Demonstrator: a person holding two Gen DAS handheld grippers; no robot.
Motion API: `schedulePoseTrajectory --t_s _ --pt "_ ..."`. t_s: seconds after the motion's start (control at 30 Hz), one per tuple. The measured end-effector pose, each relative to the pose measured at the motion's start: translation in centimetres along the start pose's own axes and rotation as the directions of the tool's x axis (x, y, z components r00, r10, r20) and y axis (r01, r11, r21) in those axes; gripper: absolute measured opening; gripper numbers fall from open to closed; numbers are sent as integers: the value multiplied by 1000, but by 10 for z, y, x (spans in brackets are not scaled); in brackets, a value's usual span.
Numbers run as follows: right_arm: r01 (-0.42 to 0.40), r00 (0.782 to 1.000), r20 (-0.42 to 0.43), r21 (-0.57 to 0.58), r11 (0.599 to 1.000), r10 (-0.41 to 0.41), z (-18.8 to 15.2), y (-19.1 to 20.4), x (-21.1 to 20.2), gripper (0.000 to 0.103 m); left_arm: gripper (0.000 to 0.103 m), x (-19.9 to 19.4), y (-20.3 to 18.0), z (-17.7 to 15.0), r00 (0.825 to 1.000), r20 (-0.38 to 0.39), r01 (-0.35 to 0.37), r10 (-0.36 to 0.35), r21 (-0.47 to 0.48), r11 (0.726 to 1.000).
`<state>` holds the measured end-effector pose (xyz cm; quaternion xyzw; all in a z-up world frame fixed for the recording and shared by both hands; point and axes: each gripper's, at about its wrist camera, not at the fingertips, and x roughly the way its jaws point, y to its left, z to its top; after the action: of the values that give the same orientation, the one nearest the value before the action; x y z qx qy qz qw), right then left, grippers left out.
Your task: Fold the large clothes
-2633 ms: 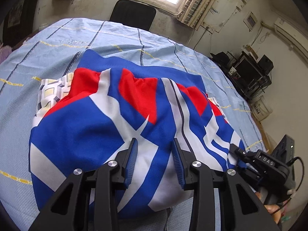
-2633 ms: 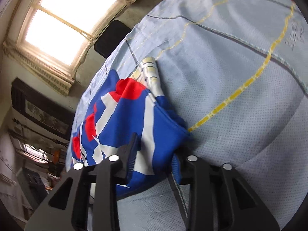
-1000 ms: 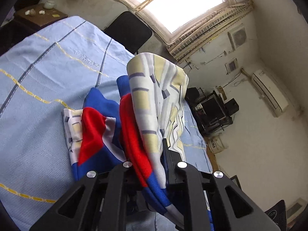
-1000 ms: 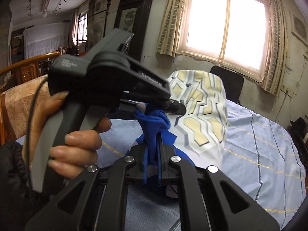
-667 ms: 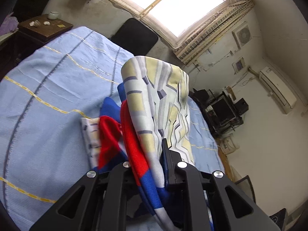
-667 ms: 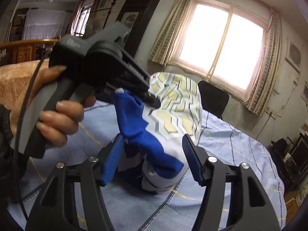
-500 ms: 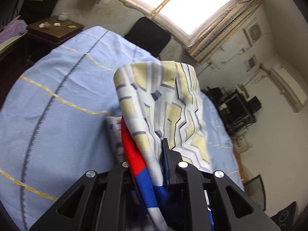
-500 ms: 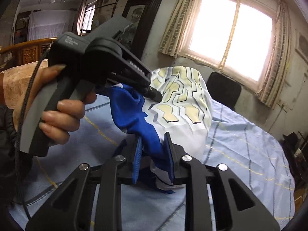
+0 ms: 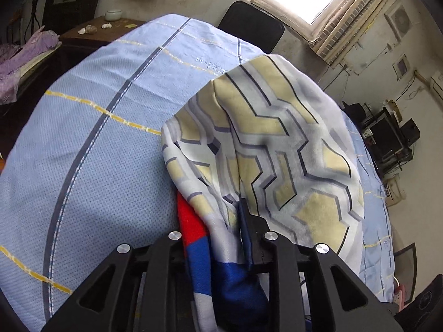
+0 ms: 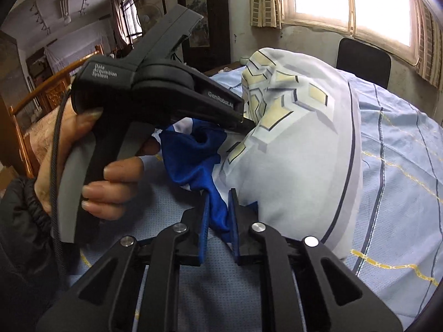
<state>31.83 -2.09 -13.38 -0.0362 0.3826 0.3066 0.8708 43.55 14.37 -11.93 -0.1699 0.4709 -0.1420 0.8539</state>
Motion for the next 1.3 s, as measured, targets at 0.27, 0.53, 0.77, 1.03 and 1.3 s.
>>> schedulePoseTrajectory --t_s 0.27,0.53,0.77,1.03,1.3 --pt "44 973 227 12 999 -46 3 -17 -74 14 24 -53 -18 0 987 158 -23 16 42 999" --pt "137 959 234 101 985 -157 48 -56 -67 14 24 -73 -23 -4 966 256 -44 32 44 998" --pt "168 974 130 124 978 -184 74 -58 -14 11 71 -112 -18 -7 901 408 -165 149 3 986" --pt "143 988 12 282 949 -152 47 -111 29 0 71 -29 -54 -16 981 171 -117 88 168 979" --pt "89 994 29 344 935 -105 37 -131 31 0 73 8 -39 -28 990 100 -114 100 139 984"
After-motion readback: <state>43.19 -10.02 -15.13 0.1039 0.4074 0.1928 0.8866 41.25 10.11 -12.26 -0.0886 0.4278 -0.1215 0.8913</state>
